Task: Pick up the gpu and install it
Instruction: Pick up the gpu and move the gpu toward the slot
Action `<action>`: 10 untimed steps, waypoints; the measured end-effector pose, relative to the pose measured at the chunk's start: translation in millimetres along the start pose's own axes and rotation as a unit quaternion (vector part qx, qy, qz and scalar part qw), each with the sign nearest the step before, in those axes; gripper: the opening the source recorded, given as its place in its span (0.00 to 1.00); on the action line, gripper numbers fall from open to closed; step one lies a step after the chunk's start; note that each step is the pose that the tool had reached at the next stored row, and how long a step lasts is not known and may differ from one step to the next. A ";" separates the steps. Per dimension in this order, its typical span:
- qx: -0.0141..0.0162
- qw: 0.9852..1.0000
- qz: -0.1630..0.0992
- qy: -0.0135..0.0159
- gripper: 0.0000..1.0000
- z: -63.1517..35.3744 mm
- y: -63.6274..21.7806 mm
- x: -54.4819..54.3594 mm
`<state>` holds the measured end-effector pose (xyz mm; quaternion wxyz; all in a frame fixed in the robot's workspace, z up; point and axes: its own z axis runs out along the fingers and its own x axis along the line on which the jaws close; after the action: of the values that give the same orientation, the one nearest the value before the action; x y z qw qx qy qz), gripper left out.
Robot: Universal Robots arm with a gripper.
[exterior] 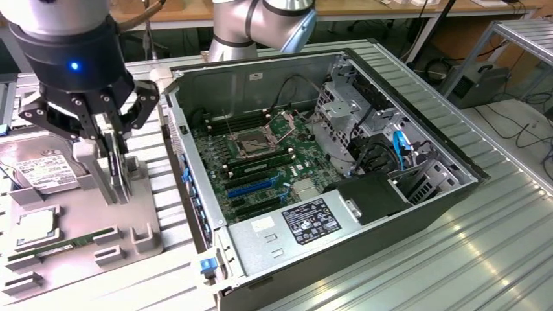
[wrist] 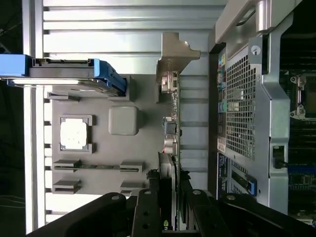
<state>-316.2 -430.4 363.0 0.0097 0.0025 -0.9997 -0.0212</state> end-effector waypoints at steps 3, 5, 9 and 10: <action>0.000 1.000 0.000 0.001 0.26 -13.6 -3.2 -3.2; 0.000 1.000 0.000 0.001 0.26 -22.8 -5.7 -6.4; -0.001 1.000 0.000 0.004 0.26 -45.2 -10.9 -20.4; -0.001 1.000 0.000 0.005 0.26 -49.5 -11.6 -24.1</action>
<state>-291.1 -444.0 411.5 0.0147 0.0025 -0.9996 -0.0219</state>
